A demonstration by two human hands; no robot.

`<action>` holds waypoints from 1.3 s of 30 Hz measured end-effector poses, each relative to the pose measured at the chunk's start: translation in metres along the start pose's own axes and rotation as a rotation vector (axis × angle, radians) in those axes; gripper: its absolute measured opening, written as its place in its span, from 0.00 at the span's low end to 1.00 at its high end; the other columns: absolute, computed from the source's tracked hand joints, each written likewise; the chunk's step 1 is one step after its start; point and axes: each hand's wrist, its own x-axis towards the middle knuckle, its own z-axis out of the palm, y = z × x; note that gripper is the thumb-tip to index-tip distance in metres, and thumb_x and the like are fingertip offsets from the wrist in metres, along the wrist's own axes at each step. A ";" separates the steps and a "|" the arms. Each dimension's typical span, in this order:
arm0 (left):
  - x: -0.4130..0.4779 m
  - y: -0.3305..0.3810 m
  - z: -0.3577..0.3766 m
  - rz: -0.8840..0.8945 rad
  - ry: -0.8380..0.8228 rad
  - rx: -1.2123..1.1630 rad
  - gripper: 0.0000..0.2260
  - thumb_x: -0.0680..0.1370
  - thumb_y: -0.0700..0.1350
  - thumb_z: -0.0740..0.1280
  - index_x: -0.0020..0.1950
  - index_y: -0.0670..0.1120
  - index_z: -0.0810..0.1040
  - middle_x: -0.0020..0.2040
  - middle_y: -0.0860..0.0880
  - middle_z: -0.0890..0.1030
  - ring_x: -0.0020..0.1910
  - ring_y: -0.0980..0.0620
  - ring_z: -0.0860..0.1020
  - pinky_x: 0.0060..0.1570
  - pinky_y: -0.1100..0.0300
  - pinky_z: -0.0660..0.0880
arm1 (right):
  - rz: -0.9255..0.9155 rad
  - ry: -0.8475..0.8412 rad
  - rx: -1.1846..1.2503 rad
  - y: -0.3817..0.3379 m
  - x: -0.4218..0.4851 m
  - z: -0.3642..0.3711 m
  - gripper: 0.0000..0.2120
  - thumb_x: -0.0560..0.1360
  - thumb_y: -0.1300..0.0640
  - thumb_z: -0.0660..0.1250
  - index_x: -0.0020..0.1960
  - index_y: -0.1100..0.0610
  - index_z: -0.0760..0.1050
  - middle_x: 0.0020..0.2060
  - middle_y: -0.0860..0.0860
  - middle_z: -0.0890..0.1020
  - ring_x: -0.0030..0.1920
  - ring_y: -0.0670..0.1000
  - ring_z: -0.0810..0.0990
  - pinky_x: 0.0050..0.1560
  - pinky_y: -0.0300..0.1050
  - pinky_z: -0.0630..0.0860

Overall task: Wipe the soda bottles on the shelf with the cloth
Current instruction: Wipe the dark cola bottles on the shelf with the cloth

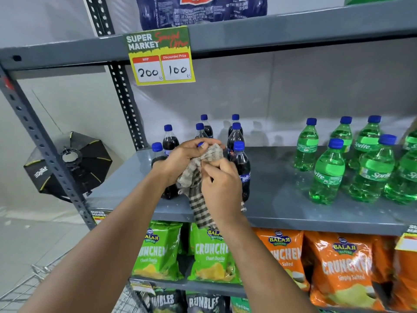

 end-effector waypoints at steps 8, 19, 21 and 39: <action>-0.005 0.001 0.003 0.051 0.037 0.127 0.17 0.84 0.44 0.56 0.70 0.41 0.75 0.68 0.45 0.81 0.70 0.50 0.77 0.73 0.51 0.66 | 0.015 -0.105 0.019 0.021 -0.054 0.002 0.09 0.69 0.69 0.78 0.49 0.63 0.86 0.39 0.54 0.85 0.40 0.55 0.81 0.38 0.46 0.81; -0.005 0.006 0.006 -0.010 0.026 0.049 0.16 0.85 0.40 0.57 0.69 0.38 0.75 0.69 0.38 0.79 0.69 0.41 0.77 0.74 0.40 0.66 | -0.017 0.013 0.022 0.002 -0.008 -0.005 0.07 0.71 0.70 0.76 0.48 0.64 0.86 0.40 0.54 0.84 0.41 0.56 0.80 0.40 0.45 0.78; -0.004 0.008 0.003 -0.016 0.060 0.112 0.15 0.84 0.40 0.58 0.69 0.39 0.76 0.68 0.36 0.79 0.67 0.38 0.77 0.74 0.38 0.65 | -0.020 -0.013 -0.006 -0.002 0.004 -0.005 0.09 0.70 0.71 0.75 0.49 0.63 0.86 0.40 0.54 0.84 0.41 0.57 0.80 0.41 0.46 0.79; -0.004 0.006 0.013 0.002 0.025 0.050 0.16 0.85 0.41 0.56 0.70 0.37 0.73 0.69 0.41 0.79 0.70 0.43 0.77 0.74 0.42 0.67 | -0.010 -0.010 0.030 0.004 -0.012 -0.009 0.04 0.71 0.71 0.75 0.45 0.65 0.85 0.35 0.56 0.80 0.36 0.58 0.79 0.37 0.41 0.72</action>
